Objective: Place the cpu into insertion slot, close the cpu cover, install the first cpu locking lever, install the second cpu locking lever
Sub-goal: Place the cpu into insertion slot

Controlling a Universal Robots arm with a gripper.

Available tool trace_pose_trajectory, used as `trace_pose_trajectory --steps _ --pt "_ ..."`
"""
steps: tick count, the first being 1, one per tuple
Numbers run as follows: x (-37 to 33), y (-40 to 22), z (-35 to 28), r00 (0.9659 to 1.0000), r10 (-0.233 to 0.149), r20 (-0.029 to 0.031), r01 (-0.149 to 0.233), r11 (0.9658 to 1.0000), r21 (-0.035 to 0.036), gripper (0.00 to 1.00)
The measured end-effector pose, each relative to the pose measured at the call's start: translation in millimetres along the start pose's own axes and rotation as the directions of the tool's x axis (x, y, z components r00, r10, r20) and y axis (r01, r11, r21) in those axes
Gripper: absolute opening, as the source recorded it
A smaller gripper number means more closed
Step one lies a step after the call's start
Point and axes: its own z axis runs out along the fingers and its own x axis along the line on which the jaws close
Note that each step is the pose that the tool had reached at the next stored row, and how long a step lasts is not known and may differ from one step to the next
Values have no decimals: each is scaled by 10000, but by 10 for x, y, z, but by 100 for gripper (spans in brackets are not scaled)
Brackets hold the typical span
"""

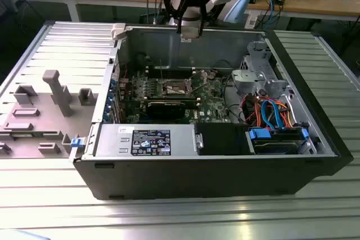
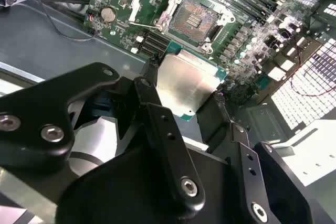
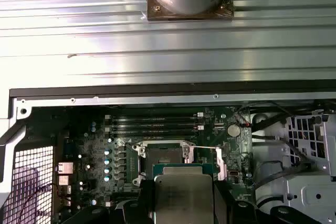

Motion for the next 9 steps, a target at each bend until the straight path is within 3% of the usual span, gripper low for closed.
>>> trace_pose_trajectory --steps 4,9 --pt "0 0 1 10000 46 4 -46 10000 -1 54" --pt "17 -1 9 9986 525 47 -525 9986 -11 54"
